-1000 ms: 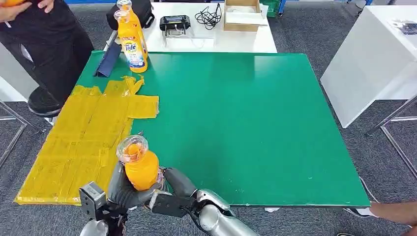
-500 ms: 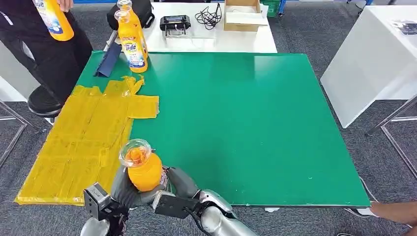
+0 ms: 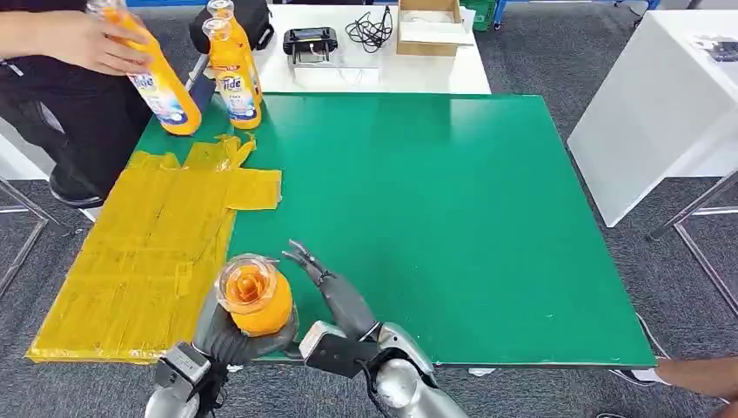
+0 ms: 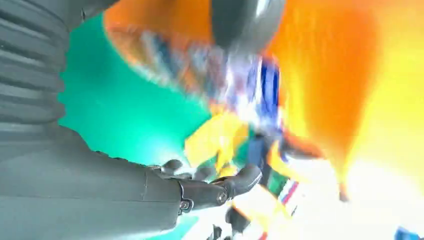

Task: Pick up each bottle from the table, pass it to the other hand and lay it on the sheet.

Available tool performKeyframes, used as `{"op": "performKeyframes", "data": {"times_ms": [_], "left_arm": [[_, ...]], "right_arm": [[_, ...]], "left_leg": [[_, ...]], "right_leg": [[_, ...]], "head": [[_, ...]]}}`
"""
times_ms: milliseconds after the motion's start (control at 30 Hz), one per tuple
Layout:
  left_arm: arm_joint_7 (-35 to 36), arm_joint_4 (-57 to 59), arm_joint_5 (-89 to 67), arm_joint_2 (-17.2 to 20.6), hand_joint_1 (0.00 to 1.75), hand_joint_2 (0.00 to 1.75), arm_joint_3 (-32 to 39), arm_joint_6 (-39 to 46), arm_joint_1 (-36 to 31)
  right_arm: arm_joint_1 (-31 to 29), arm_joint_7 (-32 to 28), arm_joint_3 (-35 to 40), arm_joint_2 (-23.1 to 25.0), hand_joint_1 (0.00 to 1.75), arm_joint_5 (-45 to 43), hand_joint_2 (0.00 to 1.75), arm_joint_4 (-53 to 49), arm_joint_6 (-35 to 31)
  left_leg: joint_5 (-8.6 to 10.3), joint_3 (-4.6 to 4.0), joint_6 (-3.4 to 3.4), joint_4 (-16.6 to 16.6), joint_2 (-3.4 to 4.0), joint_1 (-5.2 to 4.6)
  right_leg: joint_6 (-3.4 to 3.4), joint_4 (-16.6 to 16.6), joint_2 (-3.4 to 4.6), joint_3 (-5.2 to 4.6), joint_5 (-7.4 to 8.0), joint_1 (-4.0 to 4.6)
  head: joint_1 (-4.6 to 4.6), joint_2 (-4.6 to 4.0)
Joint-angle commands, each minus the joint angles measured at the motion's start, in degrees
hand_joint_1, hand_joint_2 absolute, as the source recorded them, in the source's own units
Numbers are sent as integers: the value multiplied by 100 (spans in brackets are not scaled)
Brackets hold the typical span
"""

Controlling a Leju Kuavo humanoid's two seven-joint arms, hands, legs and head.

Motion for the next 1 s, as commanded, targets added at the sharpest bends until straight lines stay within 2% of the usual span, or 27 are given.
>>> {"op": "performKeyframes", "data": {"times_ms": [33,133,200,300,400,433,500,533,600,700,800,833,867,1000], "left_arm": [[-47,66,-597,18,175,175,283,780,-198],[120,530,-2334,152,175,175,909,2530,-716],[333,1084,-2253,311,175,175,1277,2576,-1049],[446,2287,-3380,560,175,175,1778,3507,-1583],[966,3757,-4846,870,175,175,1957,4507,-2085],[1126,4244,-5251,861,175,175,2033,4507,-2259],[1318,4363,-6225,666,175,175,2309,4507,-2281],[1453,4433,-6727,523,175,175,2419,4507,-2249],[1550,4402,-7078,400,175,175,2453,4507,-2166],[1840,4765,-7388,354,175,175,2062,4507,-2173],[2403,5405,-7553,652,175,175,1302,4507,-2404],[2441,5442,-7553,678,127,175,1229,4507,-2416],[2297,5759,-7414,710,0,175,1125,4507,-2507],[2297,5759,-7414,710,0,175,1125,4507,-2507]], "right_arm": [[87,-163,-423,-400,0,-126,175,-793,-84],[318,-354,-541,-623,0,-451,175,-1625,117],[436,-464,-605,-668,0,-709,175,-1988,211],[596,-670,-541,-724,0,-868,175,-2456,163],[489,-771,-341,-867,0,-1089,175,-2571,199],[426,-781,-286,-897,0,-1109,175,-2547,204],[376,-798,-222,-922,0,-1144,175,-2514,215],[363,-800,-169,-946,0,-1147,175,-2491,217],[348,-803,-108,-988,0,-1150,175,-2466,212],[250,-807,-56,-998,0,-1185,175,-2404,216],[110,-698,12,-968,0,-1257,175,-2367,243],[101,-694,15,-966,0,-1258,175,-2357,245],[85,-692,17,-951,0,-1259,175,-2314,245],[85,-692,17,-951,0,-1259,175,-2314,245]], "left_leg": [[2,11,8,-10,-13,-5],[4,19,11,-14,-29,-6],[9,14,10,-15,-41,-7],[10,19,5,-18,-26,-7],[21,44,11,-44,-37,-12],[23,53,12,-50,-35,-15],[10,27,6,-21,-16,-9],[15,41,10,-34,-18,-12],[6,33,7,-19,8,-7],[6,49,16,-32,-11,-13],[6,43,16,-26,-22,-16],[7,23,8,-13,-18,-17],[9,34,13,-23,-22,-20],[8,30,8,-21,-14,-22]], "right_leg": [[5,-6,-15,13,-2,-4],[6,-9,-31,22,-6,-4],[5,-9,-42,19,-5,-5],[2,-10,-26,17,-1,-5],[4,-28,-39,42,4,-10],[5,-32,-38,48,4,-12],[4,-10,-15,22,1,-7],[6,-19,-18,37,3,-10],[5,-8,0,24,1,-6],[13,-21,-16,46,-5,-10],[13,-14,-28,42,-8,-11],[8,-3,-22,23,-5,-10],[10,-10,-27,35,-5,-13],[4,-9,-15,26,-1,-17]], "head": [[2,0],[0,0],[0,0],[2,0],[-2,0],[2,0],[4,0],[0,0],[0,0],[2,0],[2,0],[2,0],[2,0],[2,0]]}}
